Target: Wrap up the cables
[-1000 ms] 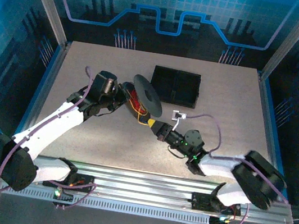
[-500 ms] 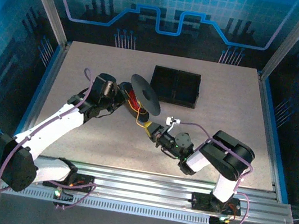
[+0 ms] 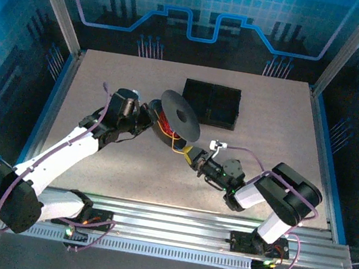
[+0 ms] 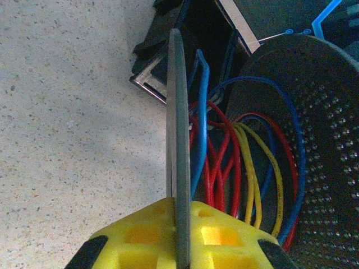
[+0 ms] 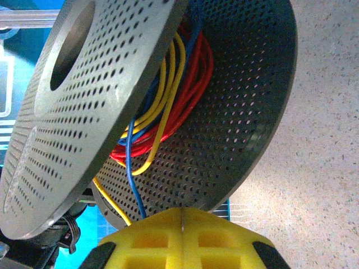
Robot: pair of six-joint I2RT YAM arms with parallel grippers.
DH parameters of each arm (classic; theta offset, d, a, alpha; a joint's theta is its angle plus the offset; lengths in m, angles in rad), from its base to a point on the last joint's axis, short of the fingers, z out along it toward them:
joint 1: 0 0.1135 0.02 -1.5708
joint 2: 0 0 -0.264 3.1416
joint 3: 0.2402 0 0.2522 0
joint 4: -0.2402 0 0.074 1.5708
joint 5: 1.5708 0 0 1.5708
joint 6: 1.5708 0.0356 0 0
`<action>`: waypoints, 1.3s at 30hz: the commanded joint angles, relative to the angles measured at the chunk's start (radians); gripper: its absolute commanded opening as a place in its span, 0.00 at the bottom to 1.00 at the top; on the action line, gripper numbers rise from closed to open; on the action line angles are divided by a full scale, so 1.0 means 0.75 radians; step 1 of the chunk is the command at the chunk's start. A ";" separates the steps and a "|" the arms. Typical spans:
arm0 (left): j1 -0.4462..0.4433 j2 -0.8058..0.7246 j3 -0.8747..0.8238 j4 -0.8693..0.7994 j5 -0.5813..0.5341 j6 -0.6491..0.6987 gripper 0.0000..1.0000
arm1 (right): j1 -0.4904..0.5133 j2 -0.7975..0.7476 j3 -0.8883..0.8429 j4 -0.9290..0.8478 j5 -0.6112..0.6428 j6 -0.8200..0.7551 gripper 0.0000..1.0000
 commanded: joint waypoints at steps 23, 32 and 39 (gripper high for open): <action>-0.146 -0.044 -0.032 0.241 0.311 -0.116 0.00 | -0.057 -0.214 -0.105 -0.045 0.360 0.235 0.00; -0.189 0.002 -0.007 0.239 0.329 -0.076 0.00 | -0.106 -0.307 -0.161 -0.045 0.416 0.240 0.00; -0.218 -0.002 0.019 0.237 0.338 -0.089 0.00 | -0.122 -0.213 -0.116 -0.046 0.385 0.196 0.16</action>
